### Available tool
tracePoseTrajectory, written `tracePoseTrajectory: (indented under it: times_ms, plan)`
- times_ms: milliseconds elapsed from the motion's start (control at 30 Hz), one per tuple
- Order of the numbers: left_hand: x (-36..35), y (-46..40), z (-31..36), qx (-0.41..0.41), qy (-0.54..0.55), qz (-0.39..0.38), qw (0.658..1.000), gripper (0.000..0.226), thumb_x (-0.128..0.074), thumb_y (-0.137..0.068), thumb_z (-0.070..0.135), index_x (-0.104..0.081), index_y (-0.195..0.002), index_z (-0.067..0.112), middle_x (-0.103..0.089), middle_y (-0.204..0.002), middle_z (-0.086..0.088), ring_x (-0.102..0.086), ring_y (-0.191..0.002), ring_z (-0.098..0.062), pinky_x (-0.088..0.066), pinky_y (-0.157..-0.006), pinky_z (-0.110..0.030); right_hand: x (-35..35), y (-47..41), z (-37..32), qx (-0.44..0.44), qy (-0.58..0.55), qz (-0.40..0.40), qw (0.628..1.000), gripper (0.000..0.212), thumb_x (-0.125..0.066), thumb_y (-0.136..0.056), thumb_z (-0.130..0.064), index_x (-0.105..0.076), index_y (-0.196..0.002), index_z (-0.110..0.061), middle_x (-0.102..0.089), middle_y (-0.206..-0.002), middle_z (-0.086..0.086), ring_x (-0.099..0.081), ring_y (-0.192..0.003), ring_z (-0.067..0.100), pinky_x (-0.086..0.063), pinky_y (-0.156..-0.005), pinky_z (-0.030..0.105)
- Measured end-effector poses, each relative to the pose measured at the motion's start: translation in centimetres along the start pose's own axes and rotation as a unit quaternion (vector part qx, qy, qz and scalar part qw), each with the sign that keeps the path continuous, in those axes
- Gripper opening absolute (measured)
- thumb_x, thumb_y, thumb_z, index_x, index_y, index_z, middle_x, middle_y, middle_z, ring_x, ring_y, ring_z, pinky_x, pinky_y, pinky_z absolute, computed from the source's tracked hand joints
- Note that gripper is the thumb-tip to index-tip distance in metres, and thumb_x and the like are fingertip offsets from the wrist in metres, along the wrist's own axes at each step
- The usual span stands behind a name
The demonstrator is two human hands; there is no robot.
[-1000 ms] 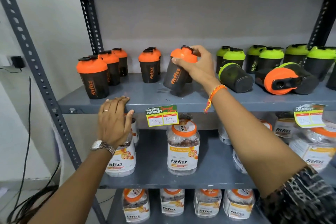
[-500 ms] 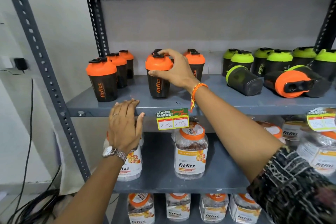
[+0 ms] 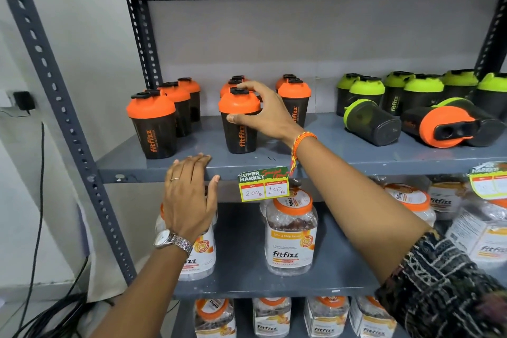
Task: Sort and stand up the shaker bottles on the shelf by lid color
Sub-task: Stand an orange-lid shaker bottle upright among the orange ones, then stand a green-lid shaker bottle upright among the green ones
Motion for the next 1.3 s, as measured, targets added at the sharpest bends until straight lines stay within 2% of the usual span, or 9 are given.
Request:
tracePoseTrajectory:
  times_ms: [233,333,500,600,667,933,1100,1200,1300]
  plan:
    - [0.3,-0.1,0.1,0.016,0.020,-0.001,1.000,0.048,-0.042,-0.096,0.042,-0.061,-0.129,0.014,-0.067,-0.130,-0.010,-0.058,-0.123,-0.031,-0.031,-0.117,-0.047,3.6,0.5,0.1,-0.062,0.006,-0.035,0.997,0.092,-0.091,-0.073,-0.034,-0.041,-0.149,-0.021,-0.046,-0.154,0.007,-0.049,-0.129,0.016,-0.045,-0.107,0.032]
    - [1.1,-0.4,0.9,0.043,0.048,0.022,0.998,0.046,-0.044,-0.096,0.042,-0.061,-0.127,0.012,-0.068,-0.124,-0.013,-0.060,-0.116,-0.035,-0.037,-0.108,-0.050,8.2,1.1,1.2,-0.100,0.132,0.013,0.986,0.088,-0.091,-0.072,-0.038,-0.048,-0.145,-0.014,-0.055,-0.148,0.012,-0.053,-0.132,0.024,-0.042,-0.112,0.037]
    - [2.3,-1.7,6.3,0.024,0.072,0.078,0.994,0.045,-0.050,-0.096,0.036,-0.059,-0.130,0.009,-0.066,-0.128,-0.015,-0.057,-0.117,-0.036,-0.037,-0.106,-0.050,16.1,3.4,4.9,-0.233,0.430,0.071,0.869,0.093,-0.083,-0.069,-0.060,-0.050,-0.138,-0.008,-0.057,-0.141,0.019,-0.048,-0.132,0.045,-0.044,-0.104,0.050]
    - [1.7,-2.8,11.2,-0.022,0.098,0.063,0.993,0.047,-0.050,-0.096,0.038,-0.058,-0.132,0.009,-0.065,-0.130,-0.012,-0.058,-0.118,-0.035,-0.038,-0.105,-0.048,17.5,5.0,6.7,-0.299,0.501,0.020,0.812,0.096,-0.081,-0.068,-0.067,-0.050,-0.138,-0.007,-0.051,-0.143,0.021,-0.045,-0.133,0.046,-0.043,-0.105,0.050]
    - [0.6,-2.6,14.6,-0.056,0.105,0.035,0.992,0.050,-0.050,-0.096,0.041,-0.056,-0.134,0.009,-0.064,-0.132,-0.011,-0.057,-0.121,-0.033,-0.038,-0.107,-0.047,17.8,5.5,7.6,-0.327,0.509,-0.002,0.796,0.096,-0.081,-0.069,-0.066,-0.052,-0.139,-0.006,-0.052,-0.142,0.020,-0.046,-0.133,0.045,-0.041,-0.107,0.049]
    - [-5.8,-0.1,21.9,-0.109,0.039,-0.113,0.987,0.062,-0.044,-0.096,0.055,-0.052,-0.140,0.013,-0.057,-0.146,-0.006,-0.050,-0.137,-0.027,-0.031,-0.120,-0.043,18.8,6.0,9.5,-0.349,0.513,-0.004,0.784,0.111,-0.091,-0.060,-0.060,-0.045,-0.143,-0.002,-0.051,-0.141,0.016,-0.051,-0.131,0.039,-0.050,-0.100,0.045]
    - [-7.0,0.2,22.3,-0.118,-0.010,-0.123,0.985,0.060,-0.048,-0.094,0.054,-0.054,-0.139,0.013,-0.058,-0.143,-0.007,-0.053,-0.131,-0.029,-0.031,-0.118,-0.042,19.9,6.2,9.9,-0.346,0.488,-0.014,0.802,0.086,-0.091,-0.060,-0.057,-0.064,-0.128,-0.011,-0.054,-0.135,0.013,-0.059,-0.125,0.029,-0.054,-0.095,0.039]
    - [-7.1,0.3,22.1,-0.127,-0.035,-0.118,0.984,0.060,-0.051,-0.093,0.052,-0.053,-0.140,0.013,-0.058,-0.143,-0.008,-0.054,-0.130,-0.030,-0.029,-0.118,-0.043,21.1,6.1,9.7,-0.347,0.479,-0.004,0.806,0.066,-0.089,-0.062,-0.046,-0.070,-0.116,-0.014,-0.067,-0.127,0.008,-0.064,-0.120,0.030,-0.052,-0.082,0.036]
    - [-7.3,0.4,22.2,-0.126,-0.042,-0.117,0.984,0.060,-0.052,-0.093,0.051,-0.053,-0.140,0.013,-0.058,-0.143,-0.009,-0.054,-0.131,-0.030,-0.030,-0.118,-0.044,22.1,6.2,9.9,-0.376,0.412,-0.023,0.830,0.064,-0.084,-0.062,-0.055,-0.069,-0.108,-0.013,-0.069,-0.124,0.011,-0.065,-0.115,0.034,-0.050,-0.080,0.035]
Point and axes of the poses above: each hand's wrist, its own y-axis away from the middle knuckle, its own x-axis out of the back of the hand, z = x × y, the point moved 4 cm from there along -y, towards the middle knuckle
